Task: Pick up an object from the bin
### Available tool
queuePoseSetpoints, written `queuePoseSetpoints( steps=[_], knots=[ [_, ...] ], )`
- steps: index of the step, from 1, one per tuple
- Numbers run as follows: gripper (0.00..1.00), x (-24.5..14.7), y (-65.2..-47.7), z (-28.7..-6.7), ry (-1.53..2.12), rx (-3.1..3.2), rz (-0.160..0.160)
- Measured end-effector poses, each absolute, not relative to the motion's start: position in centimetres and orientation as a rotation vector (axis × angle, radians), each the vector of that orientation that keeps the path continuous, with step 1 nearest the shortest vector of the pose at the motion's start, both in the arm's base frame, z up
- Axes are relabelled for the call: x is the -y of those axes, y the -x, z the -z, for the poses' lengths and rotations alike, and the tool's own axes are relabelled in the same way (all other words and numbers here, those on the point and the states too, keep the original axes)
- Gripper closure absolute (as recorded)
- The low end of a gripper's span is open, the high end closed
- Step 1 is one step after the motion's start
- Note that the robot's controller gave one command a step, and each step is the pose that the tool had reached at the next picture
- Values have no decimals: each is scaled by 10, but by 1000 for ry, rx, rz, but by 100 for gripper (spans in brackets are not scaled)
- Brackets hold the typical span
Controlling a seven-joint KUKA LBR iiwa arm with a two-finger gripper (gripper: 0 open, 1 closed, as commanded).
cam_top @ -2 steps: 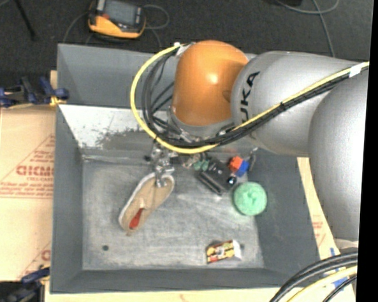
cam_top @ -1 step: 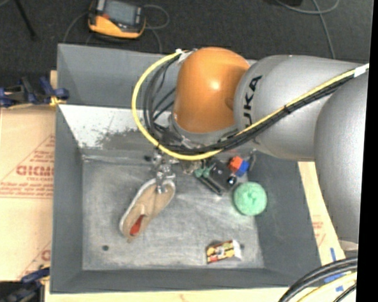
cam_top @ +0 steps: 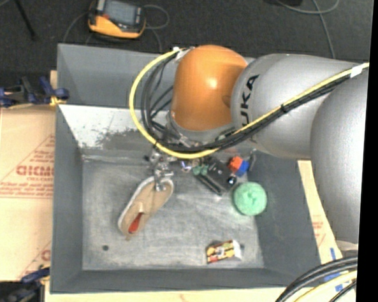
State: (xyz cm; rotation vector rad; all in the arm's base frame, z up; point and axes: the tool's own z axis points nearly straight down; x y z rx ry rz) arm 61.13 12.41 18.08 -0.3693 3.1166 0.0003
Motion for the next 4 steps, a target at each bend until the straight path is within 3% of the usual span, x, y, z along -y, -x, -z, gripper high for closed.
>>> queuePoseSetpoints(
  steps=[2,3,4],
  knots=[
    [100,-126,-614,-183,489,-3099,1],
    [100,-134,-612,-182,754,-3047,2],
    [100,-136,-609,-170,769,-3041,-2]
  ],
)
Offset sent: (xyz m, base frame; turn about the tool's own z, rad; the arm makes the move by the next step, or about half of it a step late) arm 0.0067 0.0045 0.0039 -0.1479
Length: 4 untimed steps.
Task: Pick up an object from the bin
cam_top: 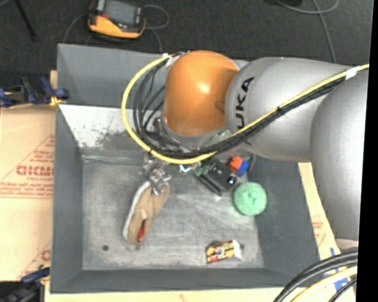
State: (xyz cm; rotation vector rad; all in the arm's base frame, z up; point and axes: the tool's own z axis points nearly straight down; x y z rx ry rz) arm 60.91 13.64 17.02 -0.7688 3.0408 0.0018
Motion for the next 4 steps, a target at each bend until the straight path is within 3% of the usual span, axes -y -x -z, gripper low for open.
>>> queuePoseSetpoints(
  steps=[2,3,4],
  knots=[
    [100,-159,-604,-191,830,-3024,0],
    [100,-152,-608,-150,809,-3019,-1],
    [100,-174,-607,-267,848,-3019,0]
  ],
)
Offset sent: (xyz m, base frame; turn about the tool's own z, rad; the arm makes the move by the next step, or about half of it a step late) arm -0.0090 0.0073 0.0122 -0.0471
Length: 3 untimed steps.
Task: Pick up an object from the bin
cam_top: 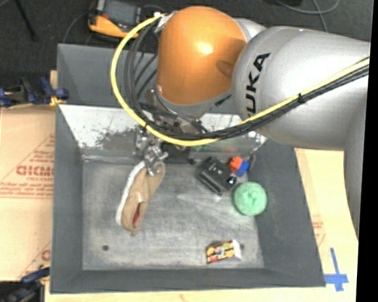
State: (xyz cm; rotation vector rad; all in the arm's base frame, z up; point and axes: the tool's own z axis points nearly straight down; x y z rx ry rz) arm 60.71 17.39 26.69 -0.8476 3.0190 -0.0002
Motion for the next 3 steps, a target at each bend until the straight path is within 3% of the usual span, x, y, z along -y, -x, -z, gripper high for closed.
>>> queuePoseSetpoints(
  steps=[1,2,3],
  knots=[
    [100,-174,-607,-266,848,-3021,-1],
    [100,-178,-609,-235,922,-2992,2],
    [100,-174,-598,-209,1183,-2914,0]
  ],
)
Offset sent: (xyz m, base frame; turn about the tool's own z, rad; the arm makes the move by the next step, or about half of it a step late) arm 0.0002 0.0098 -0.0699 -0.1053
